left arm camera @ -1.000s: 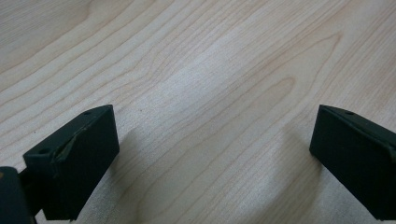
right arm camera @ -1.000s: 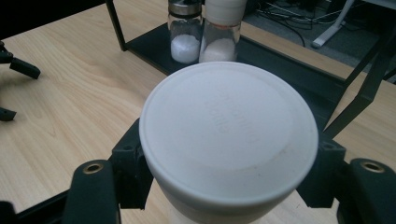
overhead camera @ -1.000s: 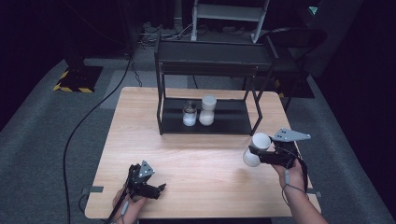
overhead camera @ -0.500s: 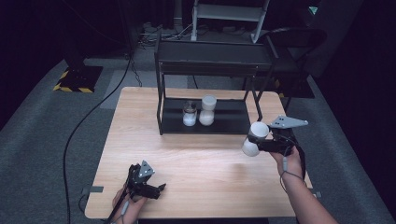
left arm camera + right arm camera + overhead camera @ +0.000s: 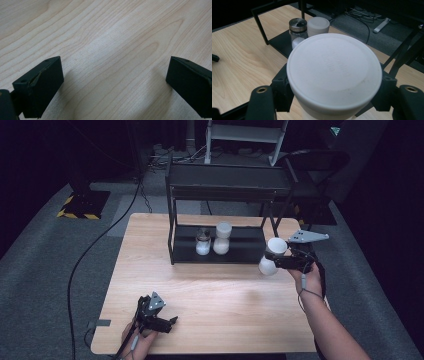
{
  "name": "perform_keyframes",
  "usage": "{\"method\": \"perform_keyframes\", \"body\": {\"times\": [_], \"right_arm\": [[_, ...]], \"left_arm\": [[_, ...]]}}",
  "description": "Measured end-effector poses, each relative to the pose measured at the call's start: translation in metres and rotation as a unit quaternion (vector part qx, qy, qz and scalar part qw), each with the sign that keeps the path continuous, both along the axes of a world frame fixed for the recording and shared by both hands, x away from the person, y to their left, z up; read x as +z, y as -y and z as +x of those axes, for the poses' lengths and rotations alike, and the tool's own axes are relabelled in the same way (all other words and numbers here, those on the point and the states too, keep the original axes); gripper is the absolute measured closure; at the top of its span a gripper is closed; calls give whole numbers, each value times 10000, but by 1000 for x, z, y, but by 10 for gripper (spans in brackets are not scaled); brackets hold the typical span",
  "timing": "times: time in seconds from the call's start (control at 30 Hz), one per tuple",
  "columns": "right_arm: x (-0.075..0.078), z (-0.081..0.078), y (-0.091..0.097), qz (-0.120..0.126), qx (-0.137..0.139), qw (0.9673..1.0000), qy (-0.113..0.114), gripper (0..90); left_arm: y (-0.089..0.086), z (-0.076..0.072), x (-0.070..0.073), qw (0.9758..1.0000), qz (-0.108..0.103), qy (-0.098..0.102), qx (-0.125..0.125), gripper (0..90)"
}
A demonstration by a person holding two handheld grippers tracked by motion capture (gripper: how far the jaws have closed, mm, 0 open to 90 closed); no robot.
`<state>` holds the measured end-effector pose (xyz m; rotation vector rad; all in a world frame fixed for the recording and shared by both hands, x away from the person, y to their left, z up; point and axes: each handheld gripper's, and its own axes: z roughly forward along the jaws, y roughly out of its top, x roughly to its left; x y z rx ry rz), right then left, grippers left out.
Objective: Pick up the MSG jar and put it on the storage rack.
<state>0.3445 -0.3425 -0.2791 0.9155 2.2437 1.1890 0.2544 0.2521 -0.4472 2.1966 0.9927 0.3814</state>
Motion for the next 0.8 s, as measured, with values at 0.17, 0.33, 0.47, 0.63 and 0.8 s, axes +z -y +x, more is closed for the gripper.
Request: {"method": "perform_keyframes", "body": {"times": [0.17,0.33,0.47,0.63,0.8], "right_arm": [[4,9,-3,-42,-8,10000,11,332],[5,18,-5,-51,-15,10000,1,332],[4,25,-7,-29,-47,10000,-8,332],[3,35,-11,-14,-62,10000,-34,332],[1,46,-17,-7,-69,10000,-62,332]], "left_arm": [[0,0,0,10000,2,-2,4,13],[0,0,0,10000,1,2,4,13],[0,0,0,10000,0,1,5,12],[0,0,0,10000,1,1,7,12],[0,0,0,10000,3,2,10,12]]}}
